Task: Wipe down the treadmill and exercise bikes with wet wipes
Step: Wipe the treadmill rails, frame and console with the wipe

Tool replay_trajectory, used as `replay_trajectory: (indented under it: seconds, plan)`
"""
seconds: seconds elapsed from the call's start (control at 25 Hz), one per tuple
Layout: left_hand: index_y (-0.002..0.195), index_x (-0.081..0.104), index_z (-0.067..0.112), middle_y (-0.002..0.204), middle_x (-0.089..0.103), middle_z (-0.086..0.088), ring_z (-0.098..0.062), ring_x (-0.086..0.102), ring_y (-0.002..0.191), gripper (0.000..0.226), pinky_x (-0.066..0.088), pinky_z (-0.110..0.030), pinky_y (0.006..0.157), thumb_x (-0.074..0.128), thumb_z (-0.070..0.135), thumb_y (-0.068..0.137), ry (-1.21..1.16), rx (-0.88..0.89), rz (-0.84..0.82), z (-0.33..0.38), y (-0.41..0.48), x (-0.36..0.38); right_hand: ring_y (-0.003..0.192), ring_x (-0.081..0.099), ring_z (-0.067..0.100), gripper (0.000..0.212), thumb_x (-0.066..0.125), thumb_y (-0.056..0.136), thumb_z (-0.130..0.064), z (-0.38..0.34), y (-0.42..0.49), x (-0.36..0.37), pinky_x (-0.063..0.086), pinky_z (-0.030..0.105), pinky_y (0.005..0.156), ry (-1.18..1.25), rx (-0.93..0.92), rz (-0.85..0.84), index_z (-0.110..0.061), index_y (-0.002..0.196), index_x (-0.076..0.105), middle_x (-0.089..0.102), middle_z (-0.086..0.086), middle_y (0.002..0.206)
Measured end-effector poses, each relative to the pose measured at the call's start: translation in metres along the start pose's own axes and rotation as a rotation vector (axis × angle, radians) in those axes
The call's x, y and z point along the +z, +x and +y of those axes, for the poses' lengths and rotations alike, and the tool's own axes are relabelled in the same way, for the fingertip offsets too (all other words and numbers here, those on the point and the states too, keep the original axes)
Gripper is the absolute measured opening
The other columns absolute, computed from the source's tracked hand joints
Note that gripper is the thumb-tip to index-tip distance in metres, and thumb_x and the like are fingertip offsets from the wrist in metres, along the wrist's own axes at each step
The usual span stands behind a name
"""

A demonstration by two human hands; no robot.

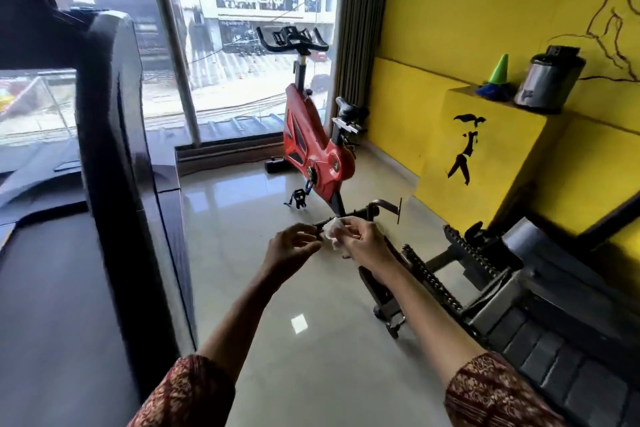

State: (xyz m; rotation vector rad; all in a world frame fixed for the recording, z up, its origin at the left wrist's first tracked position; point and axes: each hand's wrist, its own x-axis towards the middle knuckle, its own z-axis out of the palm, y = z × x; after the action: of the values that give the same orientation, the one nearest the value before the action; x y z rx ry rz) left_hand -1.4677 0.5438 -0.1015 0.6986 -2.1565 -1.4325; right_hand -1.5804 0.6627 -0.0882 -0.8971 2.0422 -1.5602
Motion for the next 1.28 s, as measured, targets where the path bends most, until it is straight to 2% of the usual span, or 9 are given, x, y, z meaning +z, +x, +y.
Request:
replay_trajectory:
  seconds: [0.12, 0.28, 0.4, 0.48, 0.6, 0.8, 1.08, 1.16, 1.28]
  plan:
    - [0.107, 0.067, 0.011, 0.095, 0.07, -0.008, -0.011, 0.064, 0.081, 0.024, 0.046, -0.004, 0.063, 0.072, 0.01, 0.084, 0.008, -0.033, 0.102, -0.02, 0.073, -0.006, 0.065, 0.062, 0.001, 0.012, 0.06, 0.093, -0.011, 0.013, 0.091, 0.006, 0.05, 0.022, 0.059, 0.002, -0.033, -0.084, -0.02, 0.087, 0.065, 0.067, -0.003, 0.08]
    - [0.108, 0.066, 0.013, 0.094, 0.069, -0.005, -0.013, 0.064, 0.085, 0.024, 0.047, -0.006, 0.064, 0.071, 0.012, 0.084, 0.031, -0.069, 0.206, -0.036, 0.173, -0.018, 0.074, 0.063, 0.013, 0.016, 0.055, 0.093, -0.003, 0.021, 0.214, 0.017, 0.054, 0.042, 0.071, -0.003, -0.095, -0.237, -0.014, 0.087, 0.065, 0.068, -0.001, 0.084]
    - [0.104, 0.065, 0.017, 0.098, 0.07, -0.007, -0.015, 0.066, 0.087, 0.022, 0.051, -0.018, 0.073, 0.072, 0.012, 0.084, 0.022, -0.091, 0.32, -0.038, 0.259, -0.042, 0.063, 0.061, 0.004, 0.019, 0.053, 0.093, 0.0, 0.007, 0.315, 0.031, 0.049, 0.023, 0.054, 0.001, -0.135, -0.359, -0.015, 0.086, 0.063, 0.066, -0.005, 0.08]
    - [0.1, 0.064, 0.021, 0.095, 0.07, -0.006, -0.016, 0.066, 0.087, 0.021, 0.052, -0.024, 0.077, 0.072, 0.011, 0.083, 0.02, -0.096, 0.412, -0.042, 0.308, -0.064, 0.06, 0.06, 0.003, 0.018, 0.053, 0.093, 0.001, -0.007, 0.377, 0.047, 0.045, 0.019, 0.049, 0.028, -0.17, -0.412, -0.013, 0.091, 0.064, 0.065, -0.003, 0.081]
    - [0.097, 0.063, 0.025, 0.092, 0.068, -0.003, -0.02, 0.067, 0.092, 0.022, 0.053, -0.029, 0.082, 0.072, 0.009, 0.083, 0.008, -0.146, 0.499, -0.059, 0.357, -0.096, 0.062, 0.061, 0.008, 0.013, 0.053, 0.095, -0.002, -0.018, 0.447, 0.08, 0.043, 0.018, 0.047, 0.114, -0.172, -0.475, -0.001, 0.104, 0.062, 0.065, 0.005, 0.085]
    - [0.099, 0.065, 0.014, 0.094, 0.069, -0.008, -0.02, 0.066, 0.091, 0.02, 0.053, -0.031, 0.085, 0.072, 0.006, 0.082, -0.034, -0.186, 0.65, -0.106, 0.462, -0.15, 0.065, 0.061, 0.014, 0.012, 0.056, 0.096, -0.024, -0.027, 0.563, 0.148, 0.041, 0.02, 0.048, 0.126, -0.244, -0.617, -0.017, 0.09, 0.064, 0.067, 0.004, 0.085]
    - [0.099, 0.064, 0.009, 0.088, 0.066, -0.006, -0.018, 0.064, 0.084, 0.02, 0.051, -0.012, 0.07, 0.07, 0.001, 0.082, 0.0, -0.147, 0.697, -0.134, 0.645, -0.254, 0.071, 0.063, 0.016, 0.018, 0.059, 0.094, -0.022, -0.059, 0.757, 0.233, 0.043, 0.022, 0.049, 0.146, -0.295, -0.625, -0.006, 0.099, 0.066, 0.069, 0.01, 0.088]
    - [0.102, 0.064, 0.006, 0.089, 0.065, -0.006, -0.015, 0.063, 0.082, 0.02, 0.049, -0.009, 0.07, 0.069, 0.0, 0.083, 0.019, -0.137, 0.722, -0.132, 0.694, -0.281, 0.075, 0.065, 0.017, 0.02, 0.059, 0.094, -0.021, -0.07, 0.81, 0.253, 0.043, 0.019, 0.048, 0.188, -0.293, -0.594, -0.004, 0.1, 0.067, 0.07, 0.013, 0.091]
    - [0.096, 0.062, 0.014, 0.087, 0.066, -0.001, -0.014, 0.063, 0.083, 0.02, 0.05, -0.01, 0.073, 0.071, 0.001, 0.082, 0.047, -0.137, 0.69, -0.146, 0.755, -0.306, 0.076, 0.066, 0.015, 0.021, 0.058, 0.094, -0.022, -0.07, 0.877, 0.283, 0.047, 0.021, 0.055, 0.219, -0.291, -0.637, -0.003, 0.098, 0.067, 0.07, 0.009, 0.089]
